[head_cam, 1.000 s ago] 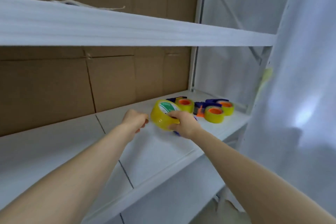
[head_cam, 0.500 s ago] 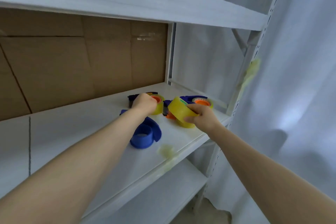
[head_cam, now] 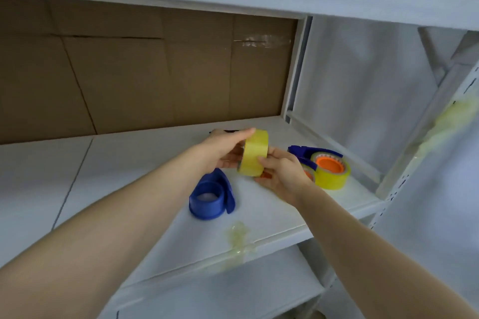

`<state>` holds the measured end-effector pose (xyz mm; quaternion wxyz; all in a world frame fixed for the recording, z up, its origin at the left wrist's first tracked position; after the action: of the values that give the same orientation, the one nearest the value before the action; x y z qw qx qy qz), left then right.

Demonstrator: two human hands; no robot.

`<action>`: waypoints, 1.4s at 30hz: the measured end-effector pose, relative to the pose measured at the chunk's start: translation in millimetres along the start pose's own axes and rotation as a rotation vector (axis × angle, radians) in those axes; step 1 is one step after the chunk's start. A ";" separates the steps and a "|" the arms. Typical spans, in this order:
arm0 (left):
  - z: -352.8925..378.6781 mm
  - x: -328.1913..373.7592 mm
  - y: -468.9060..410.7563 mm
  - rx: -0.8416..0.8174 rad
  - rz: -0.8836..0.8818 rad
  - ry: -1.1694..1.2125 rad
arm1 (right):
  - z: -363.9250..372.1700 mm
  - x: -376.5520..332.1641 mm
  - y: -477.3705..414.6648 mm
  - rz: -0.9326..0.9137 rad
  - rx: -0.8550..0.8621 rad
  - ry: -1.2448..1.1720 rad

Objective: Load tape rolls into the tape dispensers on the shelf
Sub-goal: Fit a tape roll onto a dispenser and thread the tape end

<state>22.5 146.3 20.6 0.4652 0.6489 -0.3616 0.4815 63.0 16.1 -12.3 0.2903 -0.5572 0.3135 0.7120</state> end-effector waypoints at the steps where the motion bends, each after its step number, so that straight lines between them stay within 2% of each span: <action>1: -0.3 0.5 -0.6 0.023 0.024 0.021 | 2.5 2.4 -7.2 0.010 -0.051 0.008; 5: -2.9 -5.0 1.0 0.096 0.079 0.076 | 4.0 9.6 -24.2 0.036 -0.178 0.104; 8: 0.7 -12.8 5.5 0.152 0.104 0.021 | -3.2 2.7 -32.4 0.063 -0.239 0.052; 12: 18.4 -22.3 14.4 0.220 0.117 0.094 | -9.5 -7.9 -39.9 -0.043 -0.390 0.092; 17: 31.0 -30.5 31.8 0.349 0.112 0.160 | -15.5 1.0 -40.7 -0.094 -0.450 0.239; 20: 37.2 -35.5 38.8 0.399 0.083 0.112 | -20.0 -4.0 -39.6 -0.173 -0.386 0.343; 22: 42.2 -35.7 39.0 0.407 0.065 0.101 | -23.0 -20.9 -38.1 -0.380 -0.318 0.508; 24: 47.7 -33.1 37.6 0.396 0.048 0.089 | -21.2 -35.0 -32.9 -0.534 -0.323 0.653; 30: 49.3 -31.1 37.7 0.401 0.035 0.070 | -18.0 -57.3 -19.3 -0.713 -0.309 0.958; 33: 49.5 -35.5 40.3 0.390 0.030 0.063 | -12.4 -59.3 -16.0 -0.698 -0.346 1.092; 38: 50.4 -43.4 37.0 0.406 0.057 0.080 | -13.8 -61.7 -15.0 -0.563 -0.434 1.152; 42: 53.7 -45.8 33.3 0.412 0.062 0.089 | -12.2 -63.3 -6.0 -0.655 -0.414 1.299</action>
<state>-5.2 86.0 -20.4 0.3233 0.6971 -0.2543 0.5873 88.3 6.6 46.5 0.1334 -0.9726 0.1000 0.1622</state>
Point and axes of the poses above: each hand's wrist, its own y-axis away from the middle knuckle, its own z-axis out of the palm, x = y × z, the point moved 7 cm from there along -y, towards the middle knuckle, and after that the axes turned 5 degrees about -x, right-handed, at the moved point
